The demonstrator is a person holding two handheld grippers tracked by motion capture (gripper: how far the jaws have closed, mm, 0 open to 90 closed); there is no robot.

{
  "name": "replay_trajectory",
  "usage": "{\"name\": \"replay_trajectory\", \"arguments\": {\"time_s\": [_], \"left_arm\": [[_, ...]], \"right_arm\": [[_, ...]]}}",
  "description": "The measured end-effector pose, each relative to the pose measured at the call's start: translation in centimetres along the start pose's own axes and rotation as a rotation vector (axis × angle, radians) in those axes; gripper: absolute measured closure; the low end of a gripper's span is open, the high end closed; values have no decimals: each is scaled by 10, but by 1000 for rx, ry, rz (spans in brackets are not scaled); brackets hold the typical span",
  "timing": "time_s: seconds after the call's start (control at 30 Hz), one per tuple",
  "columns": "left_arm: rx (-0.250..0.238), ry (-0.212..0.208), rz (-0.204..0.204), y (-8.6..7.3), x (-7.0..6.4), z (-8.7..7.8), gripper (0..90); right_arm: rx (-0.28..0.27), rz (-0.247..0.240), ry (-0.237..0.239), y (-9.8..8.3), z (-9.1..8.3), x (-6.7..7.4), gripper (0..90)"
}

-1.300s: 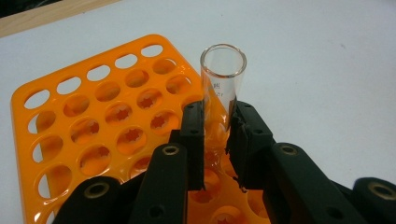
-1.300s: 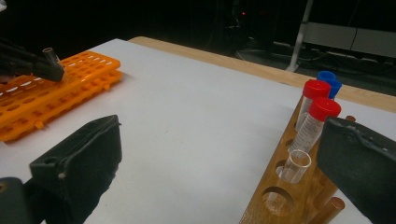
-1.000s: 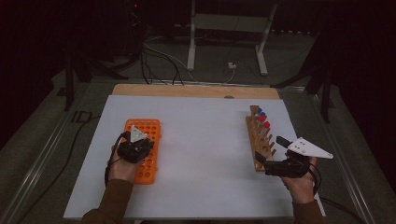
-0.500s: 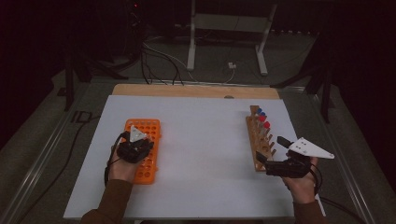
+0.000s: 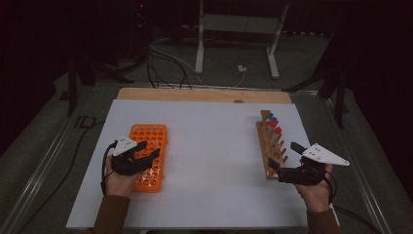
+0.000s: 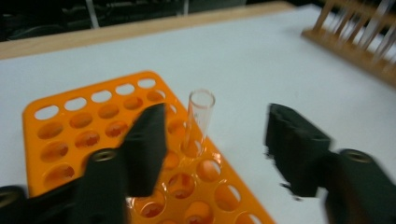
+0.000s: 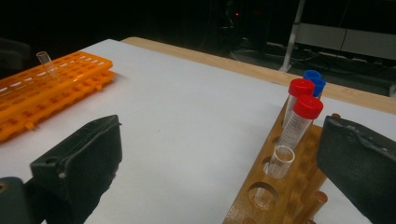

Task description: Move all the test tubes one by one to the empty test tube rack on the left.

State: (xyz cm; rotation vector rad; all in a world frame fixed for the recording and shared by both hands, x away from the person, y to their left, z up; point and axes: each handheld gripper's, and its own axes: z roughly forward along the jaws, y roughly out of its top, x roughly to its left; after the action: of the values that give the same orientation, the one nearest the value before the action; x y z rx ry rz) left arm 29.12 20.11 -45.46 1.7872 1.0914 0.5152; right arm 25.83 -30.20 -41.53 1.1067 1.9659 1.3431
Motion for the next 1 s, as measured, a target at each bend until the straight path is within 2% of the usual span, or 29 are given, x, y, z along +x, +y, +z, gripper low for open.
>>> {"name": "replay_trajectory", "arguments": {"time_s": [0.03,0.07,0.2,0.4,0.43,0.53,0.6,0.8,0.87,0.93,0.97,1.0], "left_arm": [[0,0,0,0,0,0,295],[-36,2,-8,0,-2,-4,260],[-84,-9,-26,-3,-6,-10,162],[-121,1,-47,-10,-11,-12,33],[-121,1,-47,-10,-11,-12,21],[-134,-13,-56,-12,-12,-13,23],[-128,5,-43,-14,-13,-12,23],[-140,25,-41,-16,-14,-14,19],[-141,26,-40,-17,-14,-14,15],[-142,32,-31,-17,-15,-14,12],[-142,32,-31,-17,-15,-14,12],[-142,33,-31,-17,-15,-13,12]], "right_arm": [[1,2,-1,0,0,0,8],[3,2,-3,0,1,-1,8],[11,-3,-18,-1,3,-4,8],[52,7,-36,-6,13,-11,9],[60,8,-41,-7,15,-13,36],[74,10,-50,-11,22,-18,59],[85,14,-59,-14,26,-22,80],[114,39,-89,-21,35,-34,177],[127,42,-93,-24,38,-37,228],[139,22,-93,-25,41,-39,315],[139,22,-93,-25,41,-39,315],[147,8,-89,-25,42,-39,362]]}}
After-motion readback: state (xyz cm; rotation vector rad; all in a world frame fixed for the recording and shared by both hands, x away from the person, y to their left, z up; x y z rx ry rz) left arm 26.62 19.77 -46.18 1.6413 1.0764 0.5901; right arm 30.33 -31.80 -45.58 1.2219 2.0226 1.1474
